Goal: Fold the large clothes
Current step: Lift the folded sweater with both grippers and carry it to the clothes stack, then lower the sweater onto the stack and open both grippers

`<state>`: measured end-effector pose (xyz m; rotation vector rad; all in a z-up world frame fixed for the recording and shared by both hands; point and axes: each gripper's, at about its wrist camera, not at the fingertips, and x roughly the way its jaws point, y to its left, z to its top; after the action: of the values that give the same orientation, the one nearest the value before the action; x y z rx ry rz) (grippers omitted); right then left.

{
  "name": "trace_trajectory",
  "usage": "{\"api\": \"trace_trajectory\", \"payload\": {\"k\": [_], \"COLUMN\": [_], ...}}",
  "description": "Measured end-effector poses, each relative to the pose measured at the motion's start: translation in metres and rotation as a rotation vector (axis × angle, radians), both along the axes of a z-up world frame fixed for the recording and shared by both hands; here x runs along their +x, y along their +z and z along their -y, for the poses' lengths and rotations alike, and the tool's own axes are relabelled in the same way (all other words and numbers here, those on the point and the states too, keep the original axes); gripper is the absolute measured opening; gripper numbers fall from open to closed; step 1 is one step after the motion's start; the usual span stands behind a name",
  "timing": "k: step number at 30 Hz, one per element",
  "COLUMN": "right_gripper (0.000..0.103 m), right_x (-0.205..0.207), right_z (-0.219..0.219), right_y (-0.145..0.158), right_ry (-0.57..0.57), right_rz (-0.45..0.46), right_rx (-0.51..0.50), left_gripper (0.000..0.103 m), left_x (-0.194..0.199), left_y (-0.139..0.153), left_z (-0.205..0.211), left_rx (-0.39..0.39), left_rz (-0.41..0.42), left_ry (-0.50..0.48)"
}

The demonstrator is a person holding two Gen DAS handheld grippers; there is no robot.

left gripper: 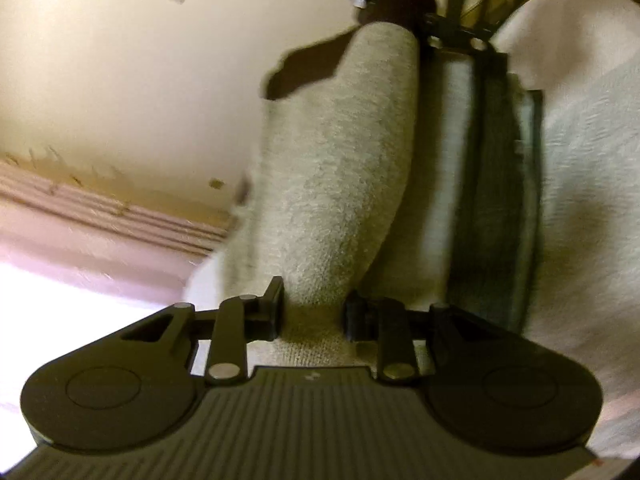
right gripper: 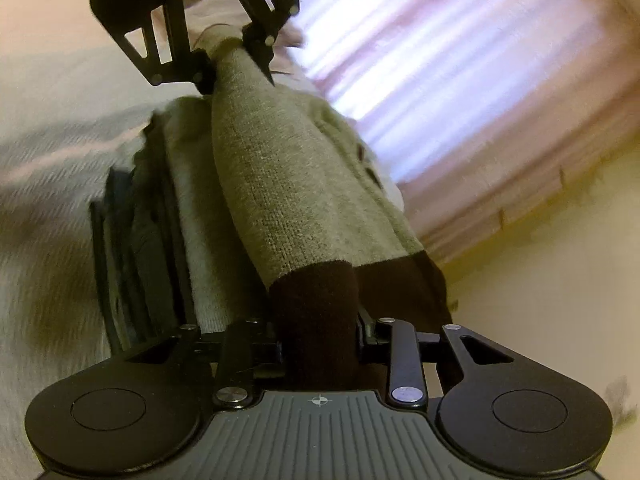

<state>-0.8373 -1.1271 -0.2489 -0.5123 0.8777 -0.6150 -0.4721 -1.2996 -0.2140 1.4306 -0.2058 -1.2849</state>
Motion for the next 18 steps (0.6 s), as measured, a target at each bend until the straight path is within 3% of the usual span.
{"api": "trace_trajectory", "payload": {"k": [2, 6, 9, 11, 13, 16, 18], "right_gripper": [0.028, 0.027, 0.025, 0.025, 0.025, 0.025, 0.025], "right_x": [0.003, 0.013, 0.014, 0.010, 0.000, -0.006, -0.005], "right_z": [0.000, 0.005, 0.009, 0.014, 0.015, 0.001, -0.016], "right_y": [0.008, 0.019, 0.038, 0.050, 0.042, 0.005, -0.005], "right_ry": [-0.011, 0.060, 0.176, 0.170, 0.104, 0.033, 0.000], "right_rz": [0.001, -0.086, -0.181, -0.157, -0.117, -0.138, -0.120], "right_rx": [0.001, -0.018, -0.156, -0.231, -0.224, -0.097, -0.126], "left_gripper": [0.025, 0.025, 0.025, 0.025, 0.025, 0.027, 0.027], "left_x": [0.004, 0.009, 0.004, 0.002, 0.001, 0.004, 0.007], "left_y": [0.004, -0.016, -0.027, -0.019, -0.010, -0.001, -0.008], "left_z": [0.006, -0.001, -0.009, -0.005, 0.002, 0.010, 0.009], "left_rx": [-0.021, 0.017, -0.012, -0.032, -0.048, -0.048, -0.023], "left_rz": [0.029, -0.066, -0.080, -0.090, -0.044, 0.030, 0.046], "left_ry": [-0.010, 0.046, 0.076, 0.083, 0.051, -0.002, -0.024]}}
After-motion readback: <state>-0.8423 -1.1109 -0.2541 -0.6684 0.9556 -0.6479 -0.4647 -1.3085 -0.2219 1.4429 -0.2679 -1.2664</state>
